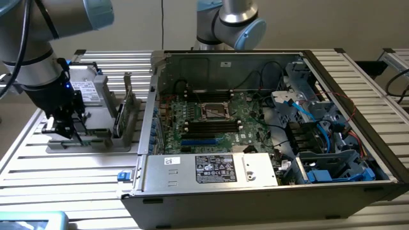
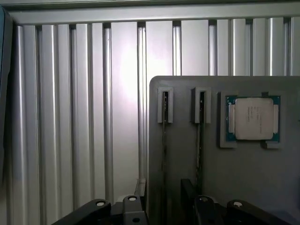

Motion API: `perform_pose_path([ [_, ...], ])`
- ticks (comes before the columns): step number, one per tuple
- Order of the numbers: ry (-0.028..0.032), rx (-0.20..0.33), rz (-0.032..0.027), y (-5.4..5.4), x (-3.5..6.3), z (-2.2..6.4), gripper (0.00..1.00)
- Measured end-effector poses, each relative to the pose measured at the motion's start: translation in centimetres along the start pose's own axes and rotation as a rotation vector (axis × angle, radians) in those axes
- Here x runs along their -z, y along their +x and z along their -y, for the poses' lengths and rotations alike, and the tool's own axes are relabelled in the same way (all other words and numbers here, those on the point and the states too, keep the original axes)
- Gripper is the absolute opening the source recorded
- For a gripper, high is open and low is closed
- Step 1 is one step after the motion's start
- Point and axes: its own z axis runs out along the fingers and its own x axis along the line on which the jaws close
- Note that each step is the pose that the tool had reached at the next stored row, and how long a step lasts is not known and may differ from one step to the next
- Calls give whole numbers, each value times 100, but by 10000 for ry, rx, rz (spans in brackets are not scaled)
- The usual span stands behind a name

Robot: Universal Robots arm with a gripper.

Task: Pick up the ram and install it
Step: 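Pick up the ram and move it above insertion slot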

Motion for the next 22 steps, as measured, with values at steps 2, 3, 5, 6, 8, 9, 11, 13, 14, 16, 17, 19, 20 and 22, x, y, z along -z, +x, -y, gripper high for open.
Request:
perform_pose_path([
  [2,-2,-5,-1,-1,-36,-1,42],
  [3,-3,-7,-1,-1,-55,-1,42],
  [5,-4,-11,0,-2,-91,-1,42],
  [6,-6,-13,0,-2,-109,-1,42],
  [8,-11,-15,-1,-1,-144,0,42],
  [9,-14,-16,-1,-2,-159,0,42],
  [11,-17,-18,-1,-3,-184,1,42],
  [13,-19,-19,-1,-3,-200,1,42],
  [14,-20,-20,-2,-3,-204,0,42],
  [16,-20,-20,-1,-4,-214,1,42],
  [17,-21,-21,-1,-4,-219,1,42],
  [19,-22,-21,-1,-4,-228,0,42],
  [20,-22,-21,-2,-4,-231,0,42],
  [22,-22,-21,-1,-5,-237,0,42],
])
